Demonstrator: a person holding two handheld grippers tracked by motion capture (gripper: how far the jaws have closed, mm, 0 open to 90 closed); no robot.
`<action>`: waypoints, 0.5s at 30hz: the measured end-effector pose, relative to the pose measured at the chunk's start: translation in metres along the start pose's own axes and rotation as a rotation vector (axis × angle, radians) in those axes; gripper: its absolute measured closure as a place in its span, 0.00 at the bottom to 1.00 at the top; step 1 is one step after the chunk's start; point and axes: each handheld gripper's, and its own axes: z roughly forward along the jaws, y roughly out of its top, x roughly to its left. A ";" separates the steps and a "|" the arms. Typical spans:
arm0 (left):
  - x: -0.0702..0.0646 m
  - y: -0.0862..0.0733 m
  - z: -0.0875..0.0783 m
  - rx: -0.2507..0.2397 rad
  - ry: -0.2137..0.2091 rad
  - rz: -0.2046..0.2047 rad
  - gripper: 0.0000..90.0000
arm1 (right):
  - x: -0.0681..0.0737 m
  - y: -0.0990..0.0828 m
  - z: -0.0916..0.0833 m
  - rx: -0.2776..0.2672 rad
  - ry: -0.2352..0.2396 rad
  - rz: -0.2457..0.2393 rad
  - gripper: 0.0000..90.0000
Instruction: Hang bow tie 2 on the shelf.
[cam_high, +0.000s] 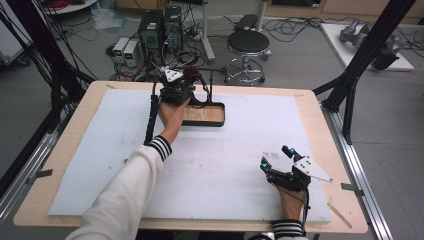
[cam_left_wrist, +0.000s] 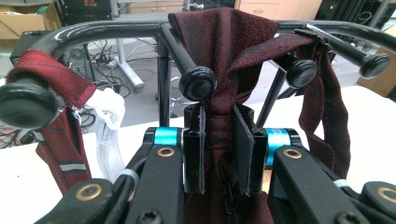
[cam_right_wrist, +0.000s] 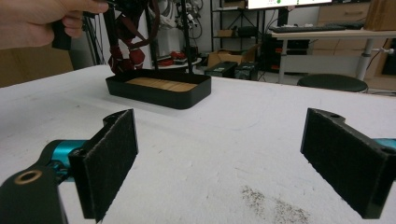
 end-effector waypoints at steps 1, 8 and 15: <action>0.000 0.000 0.000 0.000 0.000 0.000 0.83 | 0.000 0.000 0.000 0.000 0.000 0.000 0.11; 0.000 -0.001 0.001 0.001 -0.002 -0.002 0.83 | 0.000 0.000 0.000 -0.002 -0.001 -0.001 0.11; 0.001 0.000 0.000 0.011 -0.009 0.006 0.79 | 0.000 0.000 0.000 -0.002 -0.001 -0.001 0.11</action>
